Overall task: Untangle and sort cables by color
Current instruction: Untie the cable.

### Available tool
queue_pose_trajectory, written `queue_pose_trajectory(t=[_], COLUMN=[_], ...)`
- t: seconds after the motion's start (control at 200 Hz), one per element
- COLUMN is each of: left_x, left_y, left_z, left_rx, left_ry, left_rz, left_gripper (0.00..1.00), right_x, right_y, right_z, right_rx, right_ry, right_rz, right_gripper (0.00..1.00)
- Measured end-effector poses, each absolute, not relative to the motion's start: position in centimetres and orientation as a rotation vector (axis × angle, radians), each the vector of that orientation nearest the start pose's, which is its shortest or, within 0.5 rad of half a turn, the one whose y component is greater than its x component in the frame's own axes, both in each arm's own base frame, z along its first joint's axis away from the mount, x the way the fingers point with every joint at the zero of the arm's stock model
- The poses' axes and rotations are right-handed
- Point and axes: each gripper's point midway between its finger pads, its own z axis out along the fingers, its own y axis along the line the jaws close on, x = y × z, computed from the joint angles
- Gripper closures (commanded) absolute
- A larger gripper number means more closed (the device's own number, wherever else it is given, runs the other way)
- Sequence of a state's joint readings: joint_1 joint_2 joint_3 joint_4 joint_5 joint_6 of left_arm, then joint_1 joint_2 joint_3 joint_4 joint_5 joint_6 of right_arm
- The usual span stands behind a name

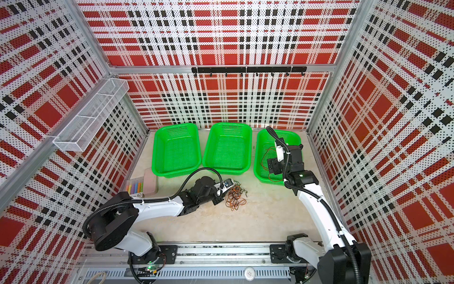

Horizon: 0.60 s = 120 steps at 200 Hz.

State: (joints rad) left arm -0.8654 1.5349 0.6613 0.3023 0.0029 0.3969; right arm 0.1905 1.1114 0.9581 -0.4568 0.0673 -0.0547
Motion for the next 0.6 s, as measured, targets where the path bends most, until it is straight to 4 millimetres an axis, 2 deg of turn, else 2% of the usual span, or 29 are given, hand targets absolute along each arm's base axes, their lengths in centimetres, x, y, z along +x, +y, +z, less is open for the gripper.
queue_pose_trajectory(t=[0.14, 0.276, 0.331, 0.421, 0.531, 0.601], left_x=[26.9, 26.7, 26.5, 26.5, 26.4, 26.4], left_y=[-31.9, -31.8, -31.7, -31.6, -31.5, -31.5], left_z=[9.0, 8.3, 8.0, 8.0, 8.2, 9.2], left_rx=[1.3, 1.328, 1.34, 1.347, 1.351, 1.342], left_ry=[1.747, 1.764, 1.769, 1.767, 1.763, 1.744], left_rz=[-0.275, -0.271, -0.268, -0.263, -0.26, -0.263], left_gripper=[0.82, 0.96, 1.0, 1.0, 1.0, 1.0], right_x=[34.9, 34.7, 34.6, 34.3, 33.8, 33.1], right_y=[6.9, 8.0, 8.4, 9.5, 11.2, 12.5], right_z=[22.7, 22.1, 21.8, 21.5, 20.7, 20.1], right_rx=[-0.268, -0.3, -0.312, -0.349, -0.41, -0.459], right_ry=[2.165, 2.164, 2.163, 2.155, 2.14, 2.126], right_rz=[0.032, 0.065, 0.077, 0.107, 0.158, 0.197], right_gripper=[0.19, 0.24, 0.3, 0.38, 0.39, 0.38])
